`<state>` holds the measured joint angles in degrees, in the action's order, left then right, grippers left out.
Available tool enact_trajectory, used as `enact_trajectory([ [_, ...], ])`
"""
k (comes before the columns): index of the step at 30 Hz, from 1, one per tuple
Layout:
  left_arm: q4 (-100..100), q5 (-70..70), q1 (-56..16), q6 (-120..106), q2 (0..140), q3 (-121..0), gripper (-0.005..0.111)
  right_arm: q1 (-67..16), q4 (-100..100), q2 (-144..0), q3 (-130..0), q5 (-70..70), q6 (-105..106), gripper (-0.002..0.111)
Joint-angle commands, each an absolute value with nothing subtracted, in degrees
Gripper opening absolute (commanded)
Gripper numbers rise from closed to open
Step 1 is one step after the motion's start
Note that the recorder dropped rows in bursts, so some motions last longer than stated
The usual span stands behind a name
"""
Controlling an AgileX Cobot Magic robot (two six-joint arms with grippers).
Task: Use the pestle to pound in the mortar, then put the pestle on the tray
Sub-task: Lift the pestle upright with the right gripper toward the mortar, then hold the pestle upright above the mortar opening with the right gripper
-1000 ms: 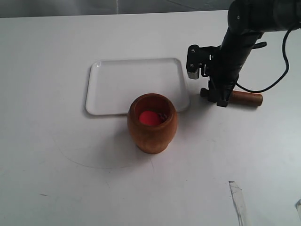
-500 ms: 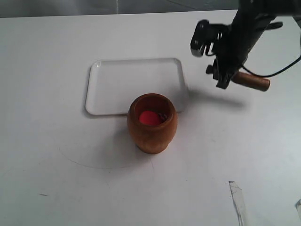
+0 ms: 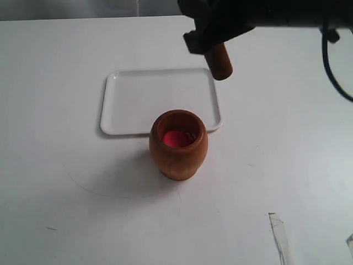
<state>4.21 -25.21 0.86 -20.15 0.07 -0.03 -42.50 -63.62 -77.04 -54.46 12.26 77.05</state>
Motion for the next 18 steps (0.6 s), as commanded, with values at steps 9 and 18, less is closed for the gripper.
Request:
enact_trajectory([
  [9,3.79,-25.03,0.42,-19.68,0.0,0.0,0.0,-69.59,-34.32,-75.59,-36.99,-41.84,34.78,0.0],
  [18,3.79,-25.03,0.42,-19.68,0.0,0.0,0.0,-69.75,-18.67,-83.65,-21.04,-69.96,12.63,0.0],
])
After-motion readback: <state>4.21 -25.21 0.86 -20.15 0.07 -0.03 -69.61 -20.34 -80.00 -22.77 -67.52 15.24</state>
